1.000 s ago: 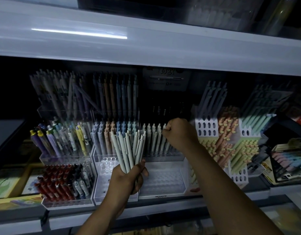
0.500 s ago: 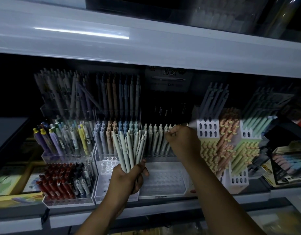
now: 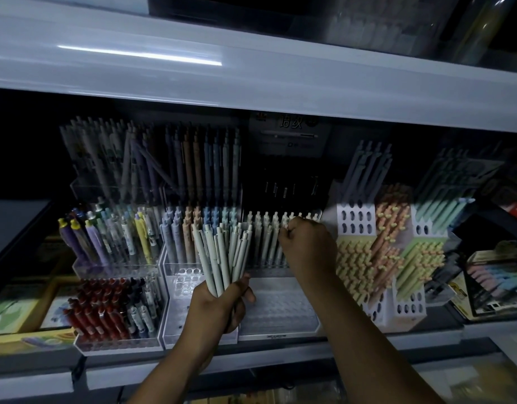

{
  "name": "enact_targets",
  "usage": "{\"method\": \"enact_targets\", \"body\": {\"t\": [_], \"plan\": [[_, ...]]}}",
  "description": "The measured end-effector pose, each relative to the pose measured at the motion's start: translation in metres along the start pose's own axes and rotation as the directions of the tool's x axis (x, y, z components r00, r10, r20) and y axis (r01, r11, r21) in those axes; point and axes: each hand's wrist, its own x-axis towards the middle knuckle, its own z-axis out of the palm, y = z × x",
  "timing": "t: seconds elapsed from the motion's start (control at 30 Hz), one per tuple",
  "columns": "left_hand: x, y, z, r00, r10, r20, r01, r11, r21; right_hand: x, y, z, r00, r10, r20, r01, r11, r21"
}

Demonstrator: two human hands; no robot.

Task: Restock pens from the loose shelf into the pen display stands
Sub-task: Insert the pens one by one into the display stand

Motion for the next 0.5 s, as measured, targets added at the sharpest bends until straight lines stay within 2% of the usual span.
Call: {"method": "enact_targets", "body": {"t": [0.33,0.5], "plan": [[-0.002,-0.002,0.0,1.0,0.003,0.014,-0.003,1.0,-0.007,0.004,0.014,0.007,0.998,-0.064,-0.017,0.065,0.993,0.101],[-0.002,-0.002,0.001,1.0,0.001,0.021,-0.002,1.0,0.017,-0.005,0.018,0.008,0.995,-0.064,-0.07,0.077,0.977,0.201]]}}
